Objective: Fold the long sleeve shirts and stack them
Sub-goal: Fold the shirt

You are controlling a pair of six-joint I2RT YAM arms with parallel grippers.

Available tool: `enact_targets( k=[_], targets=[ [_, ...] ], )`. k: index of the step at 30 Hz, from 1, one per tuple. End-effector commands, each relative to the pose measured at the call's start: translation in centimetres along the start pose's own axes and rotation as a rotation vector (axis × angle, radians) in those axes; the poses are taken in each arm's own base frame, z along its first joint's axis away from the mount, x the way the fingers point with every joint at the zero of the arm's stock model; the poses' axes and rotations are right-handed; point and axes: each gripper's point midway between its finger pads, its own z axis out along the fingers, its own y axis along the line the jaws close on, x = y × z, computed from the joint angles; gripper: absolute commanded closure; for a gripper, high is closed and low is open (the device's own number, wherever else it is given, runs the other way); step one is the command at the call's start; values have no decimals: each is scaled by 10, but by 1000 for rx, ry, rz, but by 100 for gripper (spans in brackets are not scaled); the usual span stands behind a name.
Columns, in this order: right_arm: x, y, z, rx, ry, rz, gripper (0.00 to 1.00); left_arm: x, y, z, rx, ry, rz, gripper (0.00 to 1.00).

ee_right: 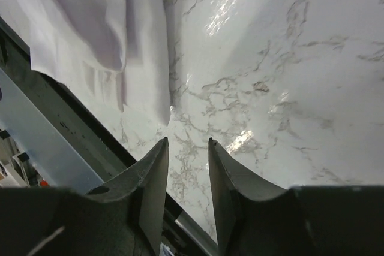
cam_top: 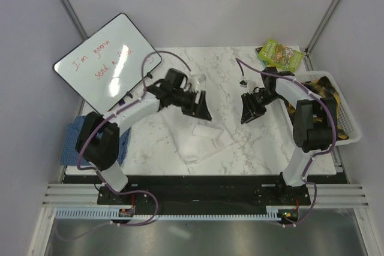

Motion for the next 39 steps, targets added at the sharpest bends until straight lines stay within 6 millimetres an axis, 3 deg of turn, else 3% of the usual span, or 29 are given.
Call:
enact_targets(
  k=[1,3,7,10,12,16,18,21,22,23,24,25,26,28,32,34,36,37,39],
  targets=[
    [18,22,-2,-36,33,-67,58,-59,107,-88,-324,-184,-27,29],
    [27,32,10,-63,67,-76,57,-55,146,-100,-413,-103,-3,27],
    [42,45,38,-89,132,-94,54,-44,199,-110,-519,-10,-9,28],
    [46,41,59,-46,158,-108,56,-39,225,-111,-569,28,44,30],
    [42,34,67,-21,158,-95,61,-32,230,-109,-548,47,44,33],
    [21,10,77,71,145,-87,70,-9,216,-96,-454,73,0,41],
    [4,-3,76,136,124,-104,74,13,201,-91,-401,86,-72,52],
    [-40,-19,71,204,64,-136,77,47,156,-76,-264,102,-214,70],
    [-68,-23,68,223,23,-168,78,70,138,-66,-202,122,-330,72],
    [-79,-25,65,238,14,-185,78,78,124,-63,-173,124,-371,72],
    [-87,-29,69,237,19,-194,78,76,91,-61,-76,94,-355,70],
    [-108,-22,58,238,-15,-235,78,90,80,-59,-68,90,-405,63],
    [-113,-20,55,235,-19,-246,77,87,73,-61,-79,65,-384,38],
    [-118,-8,46,200,-21,-284,70,79,60,-76,-80,1,-375,29],
    [-104,5,27,188,-23,-319,64,56,73,-116,-168,-129,-273,30],
    [-90,16,17,134,-37,-317,61,32,79,-126,-206,-165,-86,32],
    [-79,17,7,108,-54,-299,59,22,81,-123,-182,-133,61,33],
    [-73,22,6,75,-46,-291,59,9,91,-117,-183,-113,74,35],
    [-57,30,7,18,-31,-272,52,3,100,-107,-176,-64,103,35]
  ],
)
